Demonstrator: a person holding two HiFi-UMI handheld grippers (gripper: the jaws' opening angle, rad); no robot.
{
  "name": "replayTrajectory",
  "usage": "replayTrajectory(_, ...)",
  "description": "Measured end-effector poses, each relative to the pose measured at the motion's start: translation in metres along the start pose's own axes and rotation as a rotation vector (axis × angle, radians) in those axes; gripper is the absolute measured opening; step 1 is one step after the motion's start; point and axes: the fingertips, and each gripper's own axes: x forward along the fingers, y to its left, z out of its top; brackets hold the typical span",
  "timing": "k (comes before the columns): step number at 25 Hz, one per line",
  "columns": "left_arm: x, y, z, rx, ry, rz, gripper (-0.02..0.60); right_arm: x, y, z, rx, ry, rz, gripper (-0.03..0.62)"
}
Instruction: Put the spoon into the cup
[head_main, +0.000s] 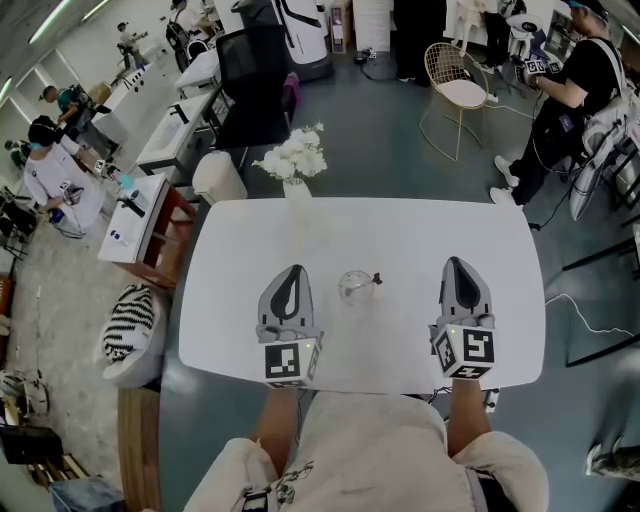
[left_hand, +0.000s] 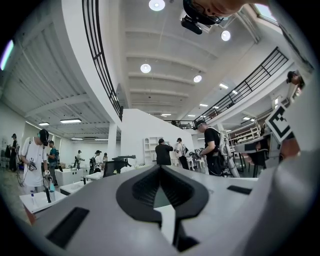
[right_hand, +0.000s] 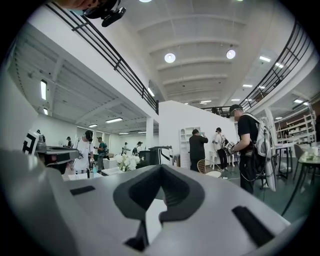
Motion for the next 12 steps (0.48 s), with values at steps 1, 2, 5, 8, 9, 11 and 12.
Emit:
replayTrajectory(1,0.0,0.001,0.0,0.0,0.0,0.001,0.008,0.0,-0.001,-0.001,0.0,0.002,-0.001,-0.012)
replayTrajectory(2,0.001,0.001,0.001,0.001,-0.001,0.001,0.008,0.0,-0.001,-0.001,0.001,0.004,-0.002,-0.012)
replayTrajectory(5,0.003,0.0,0.003,0.005,-0.006,0.0,0.008,0.0,-0.003,-0.001,0.005,0.0,0.0,-0.012)
replayTrajectory(8,0.002,-0.004,0.005,0.008,-0.011,-0.004,0.008,-0.002,-0.003,0.0,0.001,-0.006,0.003,-0.012)
replayTrajectory(9,0.001,-0.006,0.006,0.008,-0.011,-0.006,0.008,-0.004,-0.003,0.001,0.0,-0.008,0.002,-0.012)
replayTrajectory(11,-0.001,-0.009,0.007,0.007,-0.013,-0.01,0.008,-0.007,-0.003,0.003,0.003,-0.012,0.0,-0.012)
replayTrajectory(12,-0.001,-0.01,0.008,0.006,-0.015,-0.013,0.008,-0.008,-0.003,0.004,0.004,-0.014,-0.001,-0.012)
